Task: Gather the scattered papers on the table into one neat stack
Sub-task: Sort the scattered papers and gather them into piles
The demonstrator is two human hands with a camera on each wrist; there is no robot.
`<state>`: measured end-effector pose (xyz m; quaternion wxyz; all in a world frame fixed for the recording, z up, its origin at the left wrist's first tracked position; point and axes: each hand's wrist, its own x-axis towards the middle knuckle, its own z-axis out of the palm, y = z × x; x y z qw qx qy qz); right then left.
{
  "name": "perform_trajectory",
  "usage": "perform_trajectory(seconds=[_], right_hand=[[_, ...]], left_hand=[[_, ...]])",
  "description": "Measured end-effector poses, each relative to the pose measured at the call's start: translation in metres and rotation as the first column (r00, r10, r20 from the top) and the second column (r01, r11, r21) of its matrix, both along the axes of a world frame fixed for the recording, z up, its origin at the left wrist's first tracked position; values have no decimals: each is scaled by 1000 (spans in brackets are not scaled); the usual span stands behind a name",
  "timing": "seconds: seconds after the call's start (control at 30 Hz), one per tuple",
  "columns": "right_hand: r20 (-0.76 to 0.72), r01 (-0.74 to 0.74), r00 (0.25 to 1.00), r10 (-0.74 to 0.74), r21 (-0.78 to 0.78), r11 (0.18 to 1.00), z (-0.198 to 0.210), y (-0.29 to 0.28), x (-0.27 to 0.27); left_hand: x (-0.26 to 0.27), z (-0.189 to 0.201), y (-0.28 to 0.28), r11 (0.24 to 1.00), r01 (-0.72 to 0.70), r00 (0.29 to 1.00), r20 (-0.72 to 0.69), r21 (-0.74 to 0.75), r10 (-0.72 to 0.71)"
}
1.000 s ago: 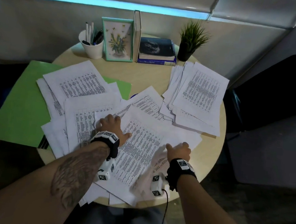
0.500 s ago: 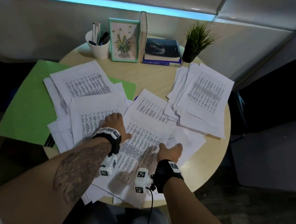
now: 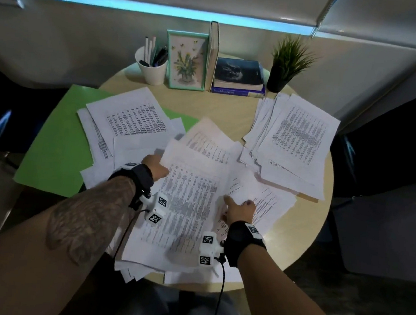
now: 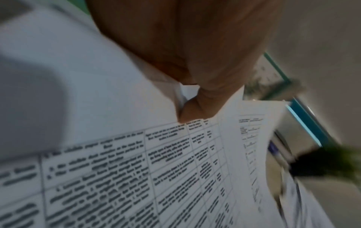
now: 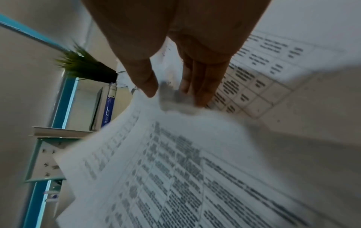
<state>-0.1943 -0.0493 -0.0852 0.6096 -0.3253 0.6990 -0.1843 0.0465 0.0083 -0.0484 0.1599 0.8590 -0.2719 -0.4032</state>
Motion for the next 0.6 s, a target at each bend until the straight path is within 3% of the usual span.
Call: perform_trajectory(seconds=[0.07, 0.13, 0.2, 0.27, 0.4, 0.5, 0.6], right_hand=[[100, 71, 992, -80, 88, 994, 0, 4, 5], [143, 48, 988, -63, 108, 993, 3, 6, 12], [94, -118, 989, 114, 35, 992, 5, 4, 21], [16, -316, 948, 318, -70, 946, 17, -1, 31], [-96, -457, 887, 453, -337, 823, 46, -26, 43], [-82, -426, 896, 437, -438, 791, 72, -47, 45], [-121, -428, 896, 426, -487, 761, 92, -66, 40]], left_hand=[[17, 7, 10, 995, -101, 994, -46, -20, 100], [31, 11, 21, 962, -264, 955, -158, -74, 250], [40, 16, 29, 910, -400, 892, -277, -114, 357], [53, 8, 34, 878, -456, 842, -387, -142, 375], [51, 26, 32, 854, -470, 829, -443, -222, 341], [39, 60, 20, 871, -399, 869, -422, -287, 258], [27, 89, 7, 902, -276, 940, -289, -333, 181]])
